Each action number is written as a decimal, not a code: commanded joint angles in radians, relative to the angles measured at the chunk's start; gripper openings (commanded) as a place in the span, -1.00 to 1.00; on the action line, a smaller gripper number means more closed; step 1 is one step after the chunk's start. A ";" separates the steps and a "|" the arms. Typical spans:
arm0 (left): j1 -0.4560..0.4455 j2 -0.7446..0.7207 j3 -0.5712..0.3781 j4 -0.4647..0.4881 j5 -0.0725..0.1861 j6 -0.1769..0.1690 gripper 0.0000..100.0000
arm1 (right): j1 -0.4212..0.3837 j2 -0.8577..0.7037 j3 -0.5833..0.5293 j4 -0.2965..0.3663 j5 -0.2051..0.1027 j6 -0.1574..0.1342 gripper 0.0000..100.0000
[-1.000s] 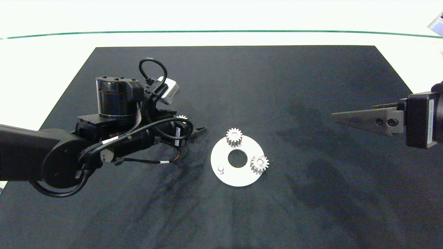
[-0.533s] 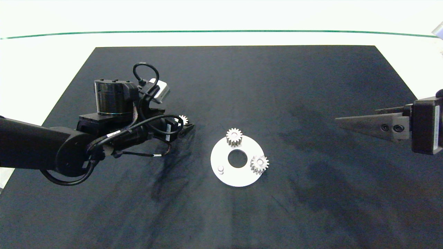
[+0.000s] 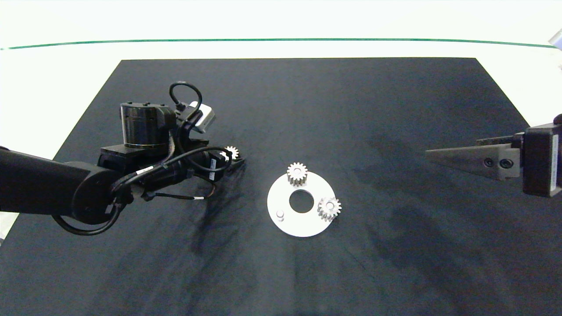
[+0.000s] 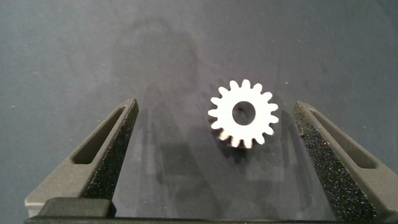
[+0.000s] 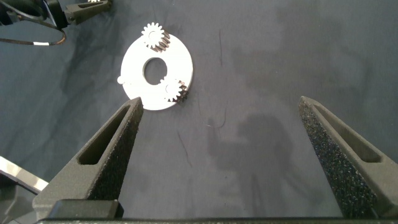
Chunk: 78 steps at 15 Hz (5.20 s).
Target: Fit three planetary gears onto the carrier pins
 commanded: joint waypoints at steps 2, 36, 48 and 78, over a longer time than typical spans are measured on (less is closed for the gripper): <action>-0.006 0.001 0.008 -0.003 0.001 0.003 0.81 | 0.000 0.005 0.003 0.002 0.001 0.001 1.00; -0.050 0.023 -0.001 -0.004 0.034 0.003 -0.54 | -0.007 0.003 0.003 -0.001 0.013 0.003 1.00; -0.138 -0.467 0.293 0.144 0.040 -0.004 -0.56 | -0.026 -0.016 0.021 0.001 0.016 0.012 1.00; -0.595 -0.138 0.431 -0.253 0.329 -0.079 -0.56 | -0.023 -0.174 0.092 0.007 0.015 0.018 1.00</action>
